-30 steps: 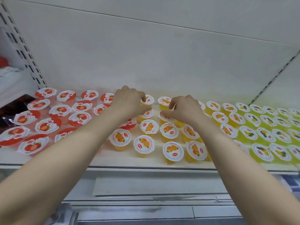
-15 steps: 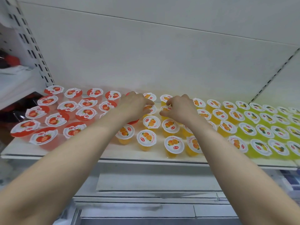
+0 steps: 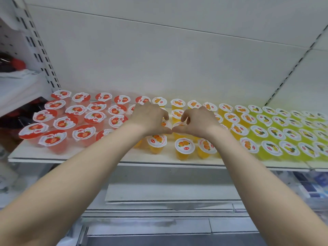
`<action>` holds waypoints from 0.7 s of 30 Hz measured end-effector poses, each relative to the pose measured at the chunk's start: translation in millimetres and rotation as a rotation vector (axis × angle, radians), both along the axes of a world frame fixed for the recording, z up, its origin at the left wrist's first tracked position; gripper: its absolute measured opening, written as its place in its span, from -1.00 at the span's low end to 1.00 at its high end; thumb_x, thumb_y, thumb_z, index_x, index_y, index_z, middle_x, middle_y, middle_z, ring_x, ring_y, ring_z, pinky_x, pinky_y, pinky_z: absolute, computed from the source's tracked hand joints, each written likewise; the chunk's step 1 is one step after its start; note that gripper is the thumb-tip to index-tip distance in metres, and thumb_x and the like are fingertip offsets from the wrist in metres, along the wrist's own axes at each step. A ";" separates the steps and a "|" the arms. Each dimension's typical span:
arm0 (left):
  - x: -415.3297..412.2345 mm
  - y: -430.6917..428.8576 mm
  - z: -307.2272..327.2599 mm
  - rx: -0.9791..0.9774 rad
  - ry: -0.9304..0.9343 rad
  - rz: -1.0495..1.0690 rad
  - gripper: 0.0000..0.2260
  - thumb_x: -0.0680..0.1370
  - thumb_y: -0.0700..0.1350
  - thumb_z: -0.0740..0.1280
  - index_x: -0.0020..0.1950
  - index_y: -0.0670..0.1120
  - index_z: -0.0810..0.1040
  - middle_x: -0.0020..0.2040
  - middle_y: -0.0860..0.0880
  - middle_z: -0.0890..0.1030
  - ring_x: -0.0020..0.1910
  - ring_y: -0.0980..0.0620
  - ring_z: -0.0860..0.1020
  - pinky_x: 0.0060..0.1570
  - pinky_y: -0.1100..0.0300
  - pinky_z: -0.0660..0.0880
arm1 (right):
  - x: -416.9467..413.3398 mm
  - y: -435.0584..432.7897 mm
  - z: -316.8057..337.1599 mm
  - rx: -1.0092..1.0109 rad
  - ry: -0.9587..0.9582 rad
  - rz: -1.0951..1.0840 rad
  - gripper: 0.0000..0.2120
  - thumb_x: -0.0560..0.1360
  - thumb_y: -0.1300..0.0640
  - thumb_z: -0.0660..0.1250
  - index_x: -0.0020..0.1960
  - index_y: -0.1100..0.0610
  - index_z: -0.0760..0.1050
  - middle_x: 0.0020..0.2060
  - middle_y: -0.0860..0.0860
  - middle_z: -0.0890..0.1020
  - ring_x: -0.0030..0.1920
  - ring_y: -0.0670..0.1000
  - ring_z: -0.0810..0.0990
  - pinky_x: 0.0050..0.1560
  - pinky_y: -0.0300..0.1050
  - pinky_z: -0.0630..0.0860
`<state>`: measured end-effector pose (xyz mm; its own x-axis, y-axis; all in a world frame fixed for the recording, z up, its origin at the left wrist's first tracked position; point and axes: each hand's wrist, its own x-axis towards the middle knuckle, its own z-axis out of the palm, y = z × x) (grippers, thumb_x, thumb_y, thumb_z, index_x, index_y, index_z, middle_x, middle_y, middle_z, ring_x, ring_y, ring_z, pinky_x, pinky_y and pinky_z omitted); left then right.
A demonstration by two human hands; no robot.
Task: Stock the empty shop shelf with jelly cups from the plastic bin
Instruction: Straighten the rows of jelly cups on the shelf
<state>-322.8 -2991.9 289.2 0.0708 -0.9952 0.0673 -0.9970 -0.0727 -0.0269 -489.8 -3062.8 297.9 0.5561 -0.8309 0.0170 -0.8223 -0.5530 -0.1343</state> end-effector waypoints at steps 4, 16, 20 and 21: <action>-6.2 0.5 2.5 0.026 0.011 0.056 -0.54 0.43 0.36 0.29 0.25 0.19 0.51 0.11 0.02 0.59 0.16 -0.06 0.51 0.07 0.03 0.46 | 2.6 6.9 0.9 -0.013 0.051 0.002 -0.46 0.34 -0.36 0.38 0.16 -0.04 0.55 0.03 -0.03 0.62 0.15 0.07 0.50 0.14 0.08 0.50; 2.9 8.5 -1.1 0.024 0.087 0.152 -0.53 0.42 0.38 0.27 0.24 0.19 0.52 0.17 0.03 0.59 0.16 -0.08 0.51 0.10 -0.01 0.52 | -8.9 11.8 -4.4 -0.030 -0.093 -0.011 -0.55 0.41 -0.29 0.35 0.19 -0.07 0.52 0.07 -0.05 0.62 0.20 0.08 0.47 0.12 0.07 0.50; -0.4 24.6 2.5 -0.063 0.115 0.137 -0.56 0.49 0.37 0.20 0.23 0.17 0.54 0.14 0.02 0.59 0.18 -0.07 0.48 0.03 0.05 0.49 | -30.4 22.7 -0.3 0.035 -0.228 0.128 -0.71 0.41 -0.25 0.36 -0.02 -0.07 0.59 -0.13 -0.12 0.62 0.06 0.01 0.49 0.01 0.01 0.51; -2.5 31.8 3.3 -0.078 0.124 0.124 -0.58 0.50 0.36 0.19 0.20 0.17 0.56 0.09 0.04 0.60 0.15 -0.05 0.48 -0.02 0.08 0.47 | -36.2 27.1 0.2 0.061 -0.229 0.168 -0.69 0.39 -0.27 0.38 -0.03 -0.07 0.59 -0.15 -0.13 0.62 0.05 -0.01 0.47 0.00 0.00 0.50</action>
